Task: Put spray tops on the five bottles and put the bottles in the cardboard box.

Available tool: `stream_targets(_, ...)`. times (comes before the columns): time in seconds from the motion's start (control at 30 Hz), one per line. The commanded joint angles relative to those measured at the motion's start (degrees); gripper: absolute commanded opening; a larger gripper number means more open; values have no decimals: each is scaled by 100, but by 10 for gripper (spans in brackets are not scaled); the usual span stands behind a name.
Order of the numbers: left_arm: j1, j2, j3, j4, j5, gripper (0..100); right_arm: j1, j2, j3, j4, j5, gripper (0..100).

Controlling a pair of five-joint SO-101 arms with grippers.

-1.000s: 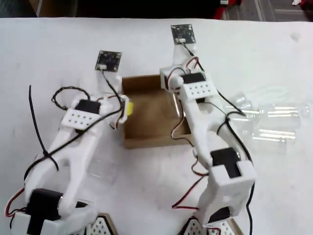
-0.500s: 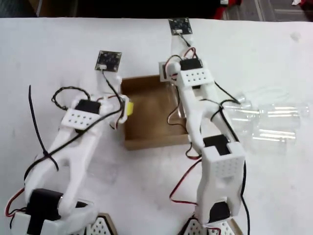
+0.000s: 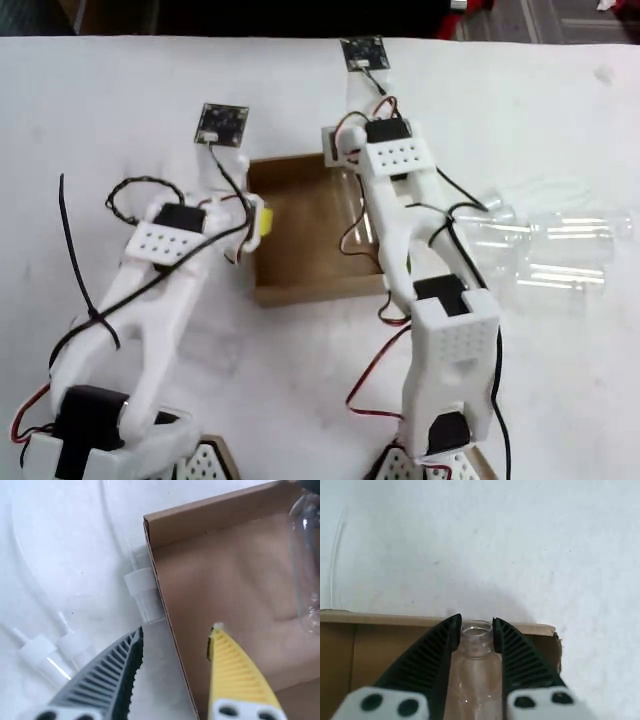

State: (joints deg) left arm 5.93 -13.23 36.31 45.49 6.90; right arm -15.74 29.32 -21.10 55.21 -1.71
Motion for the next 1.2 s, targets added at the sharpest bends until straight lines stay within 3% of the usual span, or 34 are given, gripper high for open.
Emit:
stream_targets(0.0,-84,-48,-44,-9,35,196,207,-646,-229,75,9,15)
stream_targets(0.67,-84,-48,-44,-9,35,196,-57,-3916,-229,2835,0,18)
stream_targets(0.87,-84,-48,-44,-9,35,196,-444,-4066,-220,2862,0,16)
stream_targets(1.17,-84,-48,-44,9,18,196,-268,-4110,-202,2730,-44,16)
